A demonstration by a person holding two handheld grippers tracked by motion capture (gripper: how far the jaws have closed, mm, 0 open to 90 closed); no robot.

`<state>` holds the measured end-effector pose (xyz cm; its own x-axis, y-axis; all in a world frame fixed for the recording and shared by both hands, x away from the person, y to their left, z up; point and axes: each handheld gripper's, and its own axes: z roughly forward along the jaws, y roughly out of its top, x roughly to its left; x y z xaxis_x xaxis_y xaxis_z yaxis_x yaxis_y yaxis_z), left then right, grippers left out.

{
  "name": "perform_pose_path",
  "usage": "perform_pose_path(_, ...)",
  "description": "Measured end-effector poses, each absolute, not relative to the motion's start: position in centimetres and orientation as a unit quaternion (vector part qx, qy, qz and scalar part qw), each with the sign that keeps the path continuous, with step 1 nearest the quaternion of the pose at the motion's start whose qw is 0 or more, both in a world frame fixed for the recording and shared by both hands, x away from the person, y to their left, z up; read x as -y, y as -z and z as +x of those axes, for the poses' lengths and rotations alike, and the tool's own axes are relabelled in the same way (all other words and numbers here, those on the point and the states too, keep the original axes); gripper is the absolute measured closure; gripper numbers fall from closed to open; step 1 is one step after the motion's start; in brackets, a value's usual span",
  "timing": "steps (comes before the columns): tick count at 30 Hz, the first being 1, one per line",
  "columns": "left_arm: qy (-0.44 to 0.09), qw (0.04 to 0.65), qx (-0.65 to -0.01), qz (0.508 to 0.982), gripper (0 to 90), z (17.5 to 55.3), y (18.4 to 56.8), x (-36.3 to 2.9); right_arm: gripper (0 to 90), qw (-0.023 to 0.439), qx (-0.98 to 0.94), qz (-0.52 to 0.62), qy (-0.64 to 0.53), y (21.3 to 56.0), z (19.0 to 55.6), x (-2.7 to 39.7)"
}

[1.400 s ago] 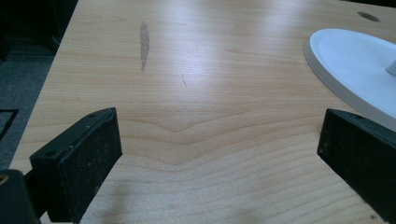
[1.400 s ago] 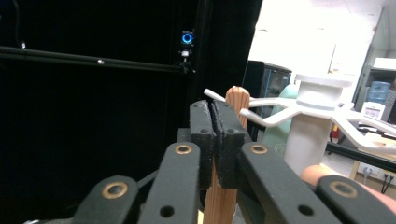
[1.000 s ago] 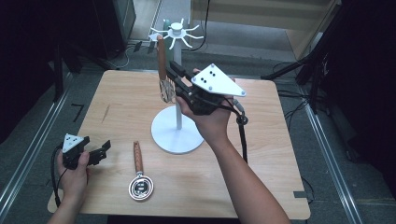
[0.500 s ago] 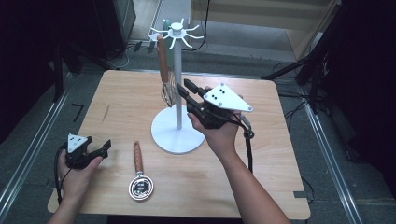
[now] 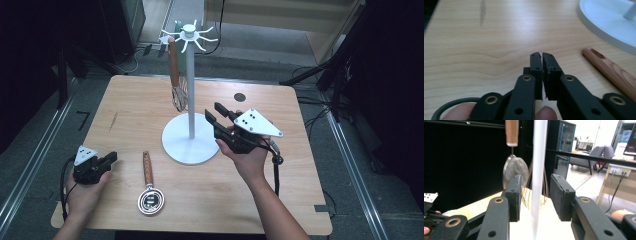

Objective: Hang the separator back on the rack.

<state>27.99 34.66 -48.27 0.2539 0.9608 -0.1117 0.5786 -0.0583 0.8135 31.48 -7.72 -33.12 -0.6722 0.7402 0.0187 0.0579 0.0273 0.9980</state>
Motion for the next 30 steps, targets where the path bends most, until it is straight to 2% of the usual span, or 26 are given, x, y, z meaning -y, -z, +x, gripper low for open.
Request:
perform_pose_path(8, -0.165, 0.404, -0.546, 0.715, 90.0, 26.8, 48.4, -32.7, 63.1, 0.269, -0.666, 0.323, -0.617, 35.5, 31.0, 9.4)
perform_pose_path(18, -0.133, 0.393, -0.513, 0.752, 90.0, 26.3, 48.9, -30.1, 63.1, 0.267, -0.669, 0.341, -0.604, 37.5, 30.1, 11.3)
perform_pose_path(30, -0.105, 0.396, -0.503, 0.761, 90.0, 24.6, 48.9, -28.3, 63.1, 0.264, -0.667, 0.356, -0.599, 38.9, 29.6, 12.4)
